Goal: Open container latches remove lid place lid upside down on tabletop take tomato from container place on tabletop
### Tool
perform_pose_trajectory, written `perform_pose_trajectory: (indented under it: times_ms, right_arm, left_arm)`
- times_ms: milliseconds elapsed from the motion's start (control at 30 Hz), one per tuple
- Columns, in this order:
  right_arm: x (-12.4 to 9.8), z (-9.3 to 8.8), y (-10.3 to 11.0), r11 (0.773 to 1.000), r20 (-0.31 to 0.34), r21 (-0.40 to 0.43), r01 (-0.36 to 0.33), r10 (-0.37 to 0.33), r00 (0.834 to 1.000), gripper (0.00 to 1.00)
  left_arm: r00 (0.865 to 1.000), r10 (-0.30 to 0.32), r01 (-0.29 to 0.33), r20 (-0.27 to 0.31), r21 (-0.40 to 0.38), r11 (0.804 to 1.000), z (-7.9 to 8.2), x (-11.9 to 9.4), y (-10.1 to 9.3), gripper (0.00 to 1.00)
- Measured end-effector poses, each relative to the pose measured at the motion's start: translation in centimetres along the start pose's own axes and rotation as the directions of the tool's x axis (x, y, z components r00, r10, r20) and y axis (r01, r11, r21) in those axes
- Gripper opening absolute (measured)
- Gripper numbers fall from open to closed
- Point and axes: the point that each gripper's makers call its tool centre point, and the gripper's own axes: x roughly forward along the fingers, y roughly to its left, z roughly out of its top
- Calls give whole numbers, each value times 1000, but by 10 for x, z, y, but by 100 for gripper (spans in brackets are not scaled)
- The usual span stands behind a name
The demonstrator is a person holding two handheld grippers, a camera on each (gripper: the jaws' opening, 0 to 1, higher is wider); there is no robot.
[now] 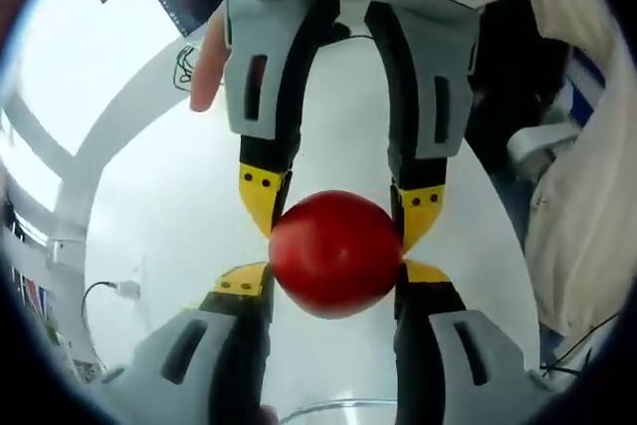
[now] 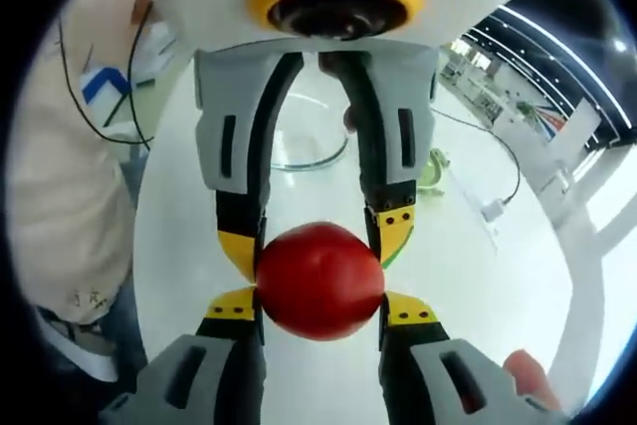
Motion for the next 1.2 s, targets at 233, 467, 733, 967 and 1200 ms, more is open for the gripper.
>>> perform_pose_trajectory:
  times_ms: [233,467,733,967,1200]
  right_arm:
    - [15,-25,0,999,5,39,-19,18,1000,40]
    - [28,-41,2,997,17,66,-36,35,999,40]
    - [35,-54,-1,993,45,105,-45,41,998,40]
    - [45,-63,4,992,38,122,-43,39,999,40]
    - [42,-67,4,994,61,107,-29,22,998,41]
  left_arm:
    - [999,-38,38,0,-7,999,-2,31,4,38]
    - [998,-67,66,-10,-11,998,-6,51,0,38]
    - [997,-80,80,-18,-16,997,-7,64,0,38]
    - [995,-88,88,-47,-7,996,-13,75,-4,38]
    - [997,-81,81,9,1,997,-9,74,-5,39]
